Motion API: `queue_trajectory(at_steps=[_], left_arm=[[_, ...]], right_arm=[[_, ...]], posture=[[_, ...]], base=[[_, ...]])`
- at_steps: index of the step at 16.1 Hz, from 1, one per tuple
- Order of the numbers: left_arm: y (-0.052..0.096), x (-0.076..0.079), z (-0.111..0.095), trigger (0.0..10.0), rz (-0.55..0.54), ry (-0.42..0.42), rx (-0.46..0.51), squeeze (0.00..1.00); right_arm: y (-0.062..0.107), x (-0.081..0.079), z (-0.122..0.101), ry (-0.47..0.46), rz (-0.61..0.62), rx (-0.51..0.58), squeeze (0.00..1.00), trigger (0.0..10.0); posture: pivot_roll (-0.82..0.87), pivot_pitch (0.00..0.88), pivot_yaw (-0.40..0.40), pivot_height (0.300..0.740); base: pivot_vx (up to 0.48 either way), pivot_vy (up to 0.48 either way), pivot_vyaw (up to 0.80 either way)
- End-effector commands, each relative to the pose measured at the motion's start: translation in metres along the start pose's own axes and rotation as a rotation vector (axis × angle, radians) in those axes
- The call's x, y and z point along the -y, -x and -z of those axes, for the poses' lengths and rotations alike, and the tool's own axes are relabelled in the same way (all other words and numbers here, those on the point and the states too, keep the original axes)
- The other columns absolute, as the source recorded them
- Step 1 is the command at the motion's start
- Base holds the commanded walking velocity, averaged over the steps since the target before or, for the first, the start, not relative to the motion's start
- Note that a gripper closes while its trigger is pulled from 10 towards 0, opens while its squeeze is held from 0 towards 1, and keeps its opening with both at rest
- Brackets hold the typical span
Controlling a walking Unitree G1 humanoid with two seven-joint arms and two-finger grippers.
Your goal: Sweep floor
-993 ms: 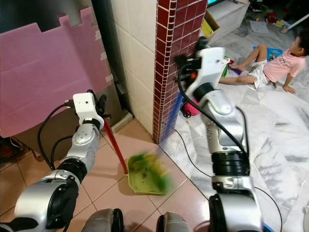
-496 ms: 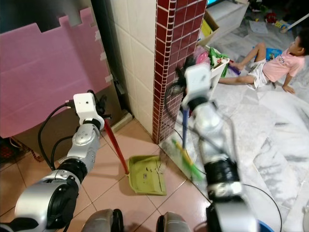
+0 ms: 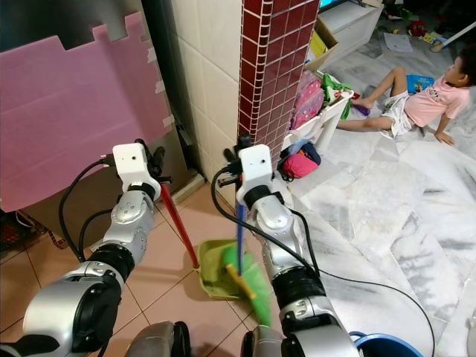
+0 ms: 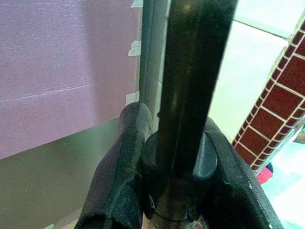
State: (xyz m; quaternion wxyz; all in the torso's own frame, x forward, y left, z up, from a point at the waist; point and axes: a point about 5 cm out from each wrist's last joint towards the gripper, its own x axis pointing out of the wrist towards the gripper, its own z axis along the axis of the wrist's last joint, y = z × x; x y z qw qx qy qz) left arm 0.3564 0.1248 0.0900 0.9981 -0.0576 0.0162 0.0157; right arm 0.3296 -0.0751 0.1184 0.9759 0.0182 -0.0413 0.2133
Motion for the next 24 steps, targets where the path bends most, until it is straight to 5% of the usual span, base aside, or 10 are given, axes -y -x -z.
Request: queue_trajectory(at_steps=[1,5,12,16,24], left_arm=[[0.002,0.002,0.007,10.0,-0.003,0.022,-0.046,0.00],[0.001,0.002,0.007,10.0,0.001,0.020,-0.054,0.00],[-0.005,0.007,-0.006,10.0,0.095,0.078,-0.013,0.00],[-0.008,0.008,-0.016,10.0,0.138,0.022,0.030,0.00],[-0.003,0.018,-0.023,10.0,0.212,0.061,0.060,0.00]], right_arm=[[-0.007,-0.007,-0.018,-0.133,-0.039,0.065,0.00,10.0],[-0.012,0.020,-0.075,-0.306,-0.118,0.191,0.00,10.0],[-0.004,0.077,-0.113,-0.023,0.130,0.290,0.00,10.0],[0.001,0.095,-0.114,0.079,0.251,0.303,0.00,10.0],[0.010,0.110,-0.130,0.134,0.392,0.358,0.00,10.0]], posture=[[-0.10,0.095,-0.001,0.740],[-0.12,0.090,0.007,0.740],[-0.12,0.071,0.025,0.740],[-0.11,0.032,0.034,0.740],[-0.14,0.022,0.027,0.740]], base=[[0.000,0.000,0.00],[0.000,0.000,0.00],[0.000,0.000,0.00],[0.000,0.000,0.00],[0.000,0.000,0.00]])
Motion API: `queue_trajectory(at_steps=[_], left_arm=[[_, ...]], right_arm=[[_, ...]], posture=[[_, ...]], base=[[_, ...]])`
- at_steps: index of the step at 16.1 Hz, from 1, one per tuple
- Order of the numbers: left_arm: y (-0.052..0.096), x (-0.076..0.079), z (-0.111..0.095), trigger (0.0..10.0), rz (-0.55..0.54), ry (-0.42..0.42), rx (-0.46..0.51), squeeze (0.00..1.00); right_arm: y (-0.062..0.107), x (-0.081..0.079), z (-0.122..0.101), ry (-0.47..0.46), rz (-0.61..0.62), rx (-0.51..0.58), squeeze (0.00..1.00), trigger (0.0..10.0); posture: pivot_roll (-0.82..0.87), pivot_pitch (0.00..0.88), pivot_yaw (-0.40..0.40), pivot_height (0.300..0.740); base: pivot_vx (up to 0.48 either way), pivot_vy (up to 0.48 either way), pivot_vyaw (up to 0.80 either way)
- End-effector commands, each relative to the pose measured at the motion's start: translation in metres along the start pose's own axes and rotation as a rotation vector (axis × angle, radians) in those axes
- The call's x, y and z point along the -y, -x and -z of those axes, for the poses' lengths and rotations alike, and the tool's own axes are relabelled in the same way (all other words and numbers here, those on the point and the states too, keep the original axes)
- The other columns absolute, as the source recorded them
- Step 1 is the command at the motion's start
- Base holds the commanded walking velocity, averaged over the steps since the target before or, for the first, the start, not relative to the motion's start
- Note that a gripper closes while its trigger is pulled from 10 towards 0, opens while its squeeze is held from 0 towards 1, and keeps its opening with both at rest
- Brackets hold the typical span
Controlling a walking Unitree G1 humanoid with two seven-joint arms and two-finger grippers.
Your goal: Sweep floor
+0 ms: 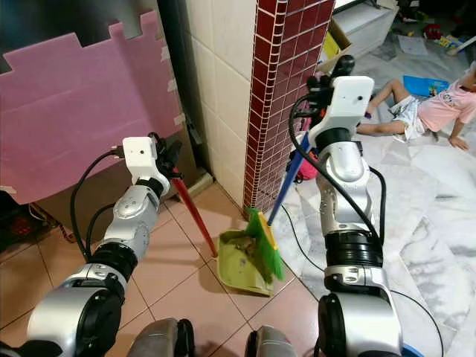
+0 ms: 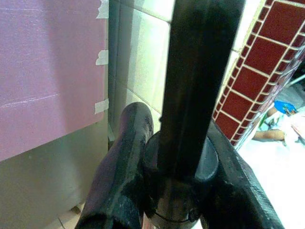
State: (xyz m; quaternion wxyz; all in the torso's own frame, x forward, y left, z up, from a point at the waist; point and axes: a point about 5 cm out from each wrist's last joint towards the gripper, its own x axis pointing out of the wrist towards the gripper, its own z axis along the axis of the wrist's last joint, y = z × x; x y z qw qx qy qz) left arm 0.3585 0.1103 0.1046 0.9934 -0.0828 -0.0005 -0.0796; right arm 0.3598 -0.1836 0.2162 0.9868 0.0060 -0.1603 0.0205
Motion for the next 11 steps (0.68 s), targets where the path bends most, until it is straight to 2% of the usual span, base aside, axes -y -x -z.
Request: queue_trajectory(at_steps=[1,2,4,5,6,8,10,11], left_arm=[[-0.002,0.001,-0.010,10.0,0.021,-0.002,0.033,0.00],[0.000,-0.001,-0.006,10.0,0.018,-0.018,0.012,0.00],[0.011,-0.010,0.002,10.0,-0.013,-0.024,-0.014,0.00],[0.017,-0.016,0.006,10.0,-0.032,-0.048,-0.012,0.00],[0.019,-0.017,0.006,10.0,-0.045,-0.069,-0.006,0.00],[0.029,-0.010,0.000,10.0,-0.016,-0.084,0.028,0.00],[0.042,-0.005,-0.006,10.0,0.001,-0.148,0.069,0.00],[0.046,-0.004,-0.008,10.0,-0.001,-0.146,0.076,0.00]], right_arm=[[-0.009,0.002,-0.032,0.027,0.017,0.140,0.00,10.0],[-0.013,0.001,-0.037,0.035,0.015,0.151,0.00,10.0],[-0.015,-0.003,-0.029,0.086,0.006,0.130,0.00,10.0],[-0.008,-0.004,-0.013,0.117,0.037,0.081,0.00,10.0],[-0.003,-0.005,-0.004,0.095,0.047,0.045,0.00,10.0],[0.015,-0.012,0.018,0.110,0.030,-0.016,0.00,10.0],[0.030,-0.013,0.032,0.163,0.045,-0.048,0.00,10.0],[0.034,-0.013,0.035,0.168,0.047,-0.053,0.00,10.0]], posture=[[-0.13,0.022,0.018,0.740],[-0.11,0.023,0.011,0.740],[-0.10,0.015,0.020,0.740],[-0.08,0.000,0.020,0.740],[-0.08,0.000,0.022,0.740],[-0.06,0.005,0.028,0.740],[-0.07,0.008,0.025,0.740],[-0.07,0.010,0.023,0.740]], base=[[0.000,0.000,0.00],[0.000,0.000,0.00],[0.000,0.000,0.00],[0.000,0.000,0.00],[0.000,0.000,0.00],[0.000,0.000,0.00],[0.000,0.000,0.00],[0.000,0.000,0.00]])
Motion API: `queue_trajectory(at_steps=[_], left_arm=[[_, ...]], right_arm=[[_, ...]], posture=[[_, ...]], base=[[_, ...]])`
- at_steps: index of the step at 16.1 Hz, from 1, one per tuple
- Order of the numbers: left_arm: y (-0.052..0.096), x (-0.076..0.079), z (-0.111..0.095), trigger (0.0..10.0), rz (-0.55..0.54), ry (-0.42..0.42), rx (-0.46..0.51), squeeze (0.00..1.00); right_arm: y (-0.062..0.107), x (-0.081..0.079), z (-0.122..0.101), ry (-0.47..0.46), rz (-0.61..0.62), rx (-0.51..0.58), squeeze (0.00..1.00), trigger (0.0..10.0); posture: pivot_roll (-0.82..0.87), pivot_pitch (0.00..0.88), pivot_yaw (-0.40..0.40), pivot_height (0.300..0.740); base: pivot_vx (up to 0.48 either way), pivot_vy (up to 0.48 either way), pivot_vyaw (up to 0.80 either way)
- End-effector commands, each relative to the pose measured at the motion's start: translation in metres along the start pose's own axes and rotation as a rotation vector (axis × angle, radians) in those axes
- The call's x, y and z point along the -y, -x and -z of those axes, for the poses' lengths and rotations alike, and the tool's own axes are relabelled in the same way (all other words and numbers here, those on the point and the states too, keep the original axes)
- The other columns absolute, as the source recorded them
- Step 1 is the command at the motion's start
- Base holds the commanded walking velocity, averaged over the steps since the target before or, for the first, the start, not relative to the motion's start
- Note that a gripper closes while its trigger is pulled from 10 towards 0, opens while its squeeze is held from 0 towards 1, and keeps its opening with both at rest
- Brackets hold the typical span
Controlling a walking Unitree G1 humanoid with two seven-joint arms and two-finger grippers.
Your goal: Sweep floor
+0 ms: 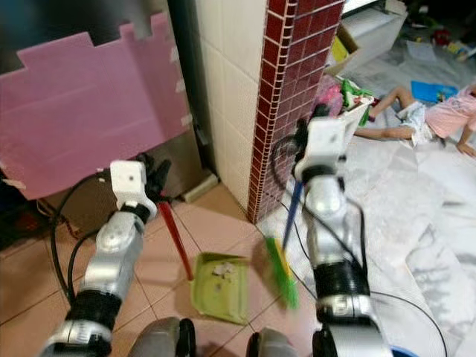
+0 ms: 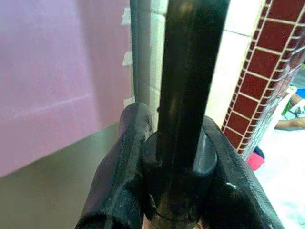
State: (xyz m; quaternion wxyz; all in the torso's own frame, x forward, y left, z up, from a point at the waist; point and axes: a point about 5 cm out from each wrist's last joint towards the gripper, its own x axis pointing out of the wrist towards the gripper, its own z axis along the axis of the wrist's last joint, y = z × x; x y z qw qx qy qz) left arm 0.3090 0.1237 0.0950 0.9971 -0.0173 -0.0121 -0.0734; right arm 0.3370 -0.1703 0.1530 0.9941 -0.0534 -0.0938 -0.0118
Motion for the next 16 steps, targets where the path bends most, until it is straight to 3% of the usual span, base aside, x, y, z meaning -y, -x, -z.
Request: queue_trajectory(at_steps=[1,5,9,12,16], left_arm=[[-0.002,0.001,-0.019,10.0,-0.007,-0.011,0.076,0.00],[0.009,0.003,-0.026,10.0,-0.011,0.028,0.085,0.00],[0.009,0.010,-0.031,10.0,0.013,0.047,0.079,0.00],[0.009,0.011,-0.032,10.0,0.015,0.056,0.067,0.00],[0.008,0.014,-0.033,10.0,0.027,0.067,0.055,0.00]], right_arm=[[0.000,0.004,-0.015,0.066,0.018,0.078,0.00,10.0],[0.013,-0.006,-0.002,0.012,-0.009,0.016,0.00,10.0],[0.007,-0.015,-0.007,0.004,-0.042,0.027,0.00,10.0],[0.004,-0.014,-0.005,-0.050,-0.018,-0.009,0.00,10.0],[0.001,-0.014,-0.002,-0.047,-0.012,-0.025,0.00,10.0]], posture=[[-0.06,0.016,0.018,0.740],[-0.06,0.027,0.007,0.740],[-0.05,0.040,-0.004,0.740],[-0.06,0.041,-0.004,0.740],[-0.05,0.034,-0.006,0.740]], base=[[0.000,0.000,0.00],[0.000,0.000,0.00],[0.000,0.139,-0.80],[0.000,0.401,-0.80],[0.000,0.423,-0.80]])
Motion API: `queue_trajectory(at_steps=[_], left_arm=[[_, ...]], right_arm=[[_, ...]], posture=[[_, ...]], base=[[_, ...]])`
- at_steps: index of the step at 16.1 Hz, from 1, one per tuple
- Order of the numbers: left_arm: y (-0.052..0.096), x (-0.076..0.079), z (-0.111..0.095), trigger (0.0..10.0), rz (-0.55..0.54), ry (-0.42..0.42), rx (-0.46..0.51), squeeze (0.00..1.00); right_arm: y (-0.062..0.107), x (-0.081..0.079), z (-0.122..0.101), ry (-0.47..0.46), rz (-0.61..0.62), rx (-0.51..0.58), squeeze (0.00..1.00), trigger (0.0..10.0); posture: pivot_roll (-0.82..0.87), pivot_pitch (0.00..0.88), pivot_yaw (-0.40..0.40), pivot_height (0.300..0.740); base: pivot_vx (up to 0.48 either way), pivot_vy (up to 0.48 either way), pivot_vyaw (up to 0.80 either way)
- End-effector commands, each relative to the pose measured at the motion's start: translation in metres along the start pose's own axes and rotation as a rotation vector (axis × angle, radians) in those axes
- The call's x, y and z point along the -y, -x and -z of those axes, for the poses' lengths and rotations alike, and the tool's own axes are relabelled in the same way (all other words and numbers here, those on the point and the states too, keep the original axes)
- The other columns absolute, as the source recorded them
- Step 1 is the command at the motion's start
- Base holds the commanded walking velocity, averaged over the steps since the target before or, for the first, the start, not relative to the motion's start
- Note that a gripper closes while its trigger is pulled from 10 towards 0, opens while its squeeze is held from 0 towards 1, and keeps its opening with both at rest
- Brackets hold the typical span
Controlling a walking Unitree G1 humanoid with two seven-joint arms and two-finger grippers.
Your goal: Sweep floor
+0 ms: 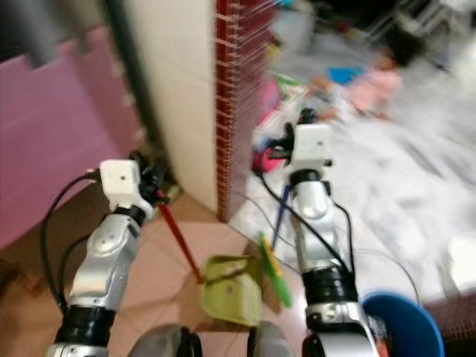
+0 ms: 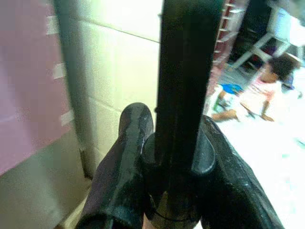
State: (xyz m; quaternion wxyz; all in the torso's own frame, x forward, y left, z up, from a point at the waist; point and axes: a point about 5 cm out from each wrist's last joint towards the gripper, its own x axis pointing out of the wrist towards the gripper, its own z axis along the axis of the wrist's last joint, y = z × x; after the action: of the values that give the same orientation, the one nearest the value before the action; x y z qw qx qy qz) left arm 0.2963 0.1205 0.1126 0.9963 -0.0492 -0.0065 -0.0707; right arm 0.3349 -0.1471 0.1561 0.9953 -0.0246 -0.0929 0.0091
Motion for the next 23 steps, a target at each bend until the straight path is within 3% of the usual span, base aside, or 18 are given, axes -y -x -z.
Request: queue_trajectory(at_steps=[1,11,18,23], left_arm=[[-0.0042,0.0105,-0.0156,10.0,0.038,0.004,0.060,0.00],[-0.0055,0.0141,-0.0122,10.0,0.055,0.015,0.032,0.00],[-0.0056,0.0168,-0.0099,10.0,0.061,0.023,0.023,0.00],[-0.0061,0.0167,-0.0170,10.0,0.091,0.031,0.054,0.00]], right_arm=[[-0.0008,0.0071,0.0042,0.017,0.022,-0.028,0.00,10.0],[-0.0029,0.0074,0.0060,0.038,0.031,-0.039,0.00,10.0],[-0.0059,0.0027,0.0050,0.030,0.007,-0.037,0.00,10.0],[-0.0032,0.0035,0.0061,0.031,0.017,-0.034,0.00,10.0]], posture=[[-0.05,0.032,-0.008,0.740],[-0.05,0.021,-0.005,0.740],[-0.05,0.006,-0.013,0.740],[-0.05,0.022,-0.006,0.740]], base=[[0.000,0.405,-0.80],[0.000,0.472,-0.80],[0.000,0.054,-0.70],[0.000,0.000,0.00]])
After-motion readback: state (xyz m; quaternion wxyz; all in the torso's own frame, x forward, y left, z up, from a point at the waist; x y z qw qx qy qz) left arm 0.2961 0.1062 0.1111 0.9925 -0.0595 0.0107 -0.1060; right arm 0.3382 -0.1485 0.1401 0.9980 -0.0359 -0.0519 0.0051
